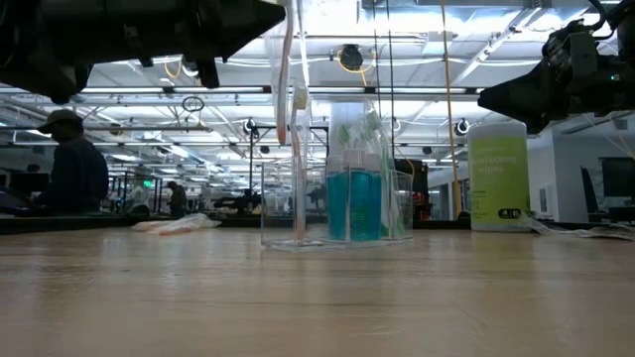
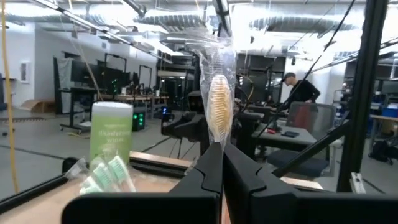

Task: Pick & Place toothbrushing station
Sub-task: Put the orange toothbrush into the transparent organizer

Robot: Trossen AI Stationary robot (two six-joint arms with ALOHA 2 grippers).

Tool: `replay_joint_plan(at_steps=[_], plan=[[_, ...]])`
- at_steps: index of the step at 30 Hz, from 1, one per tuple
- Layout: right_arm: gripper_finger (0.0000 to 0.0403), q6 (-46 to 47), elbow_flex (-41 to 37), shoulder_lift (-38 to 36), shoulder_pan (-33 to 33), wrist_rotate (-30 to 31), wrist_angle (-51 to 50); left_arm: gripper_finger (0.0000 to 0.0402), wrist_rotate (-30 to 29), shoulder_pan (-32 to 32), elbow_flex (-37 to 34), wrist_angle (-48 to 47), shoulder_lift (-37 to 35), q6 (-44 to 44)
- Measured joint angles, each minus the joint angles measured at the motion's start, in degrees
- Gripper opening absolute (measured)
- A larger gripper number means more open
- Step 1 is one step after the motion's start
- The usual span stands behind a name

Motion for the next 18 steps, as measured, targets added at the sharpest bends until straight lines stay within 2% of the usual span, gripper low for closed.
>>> replay_joint_plan(at_steps=[12, 18], plan=[[0.0098, 0.0, 0.0, 0.0, 0.0, 0.0, 0.0, 0.0000, -2.6, 0.4, 0.0, -0.1, 5.0, -1.5], [0.0098, 0.0, 0.0, 0.0, 0.0, 0.0, 0.0, 0.0000, -2.8, 1.5, 0.4, 0.0, 8.2, -4.9]])
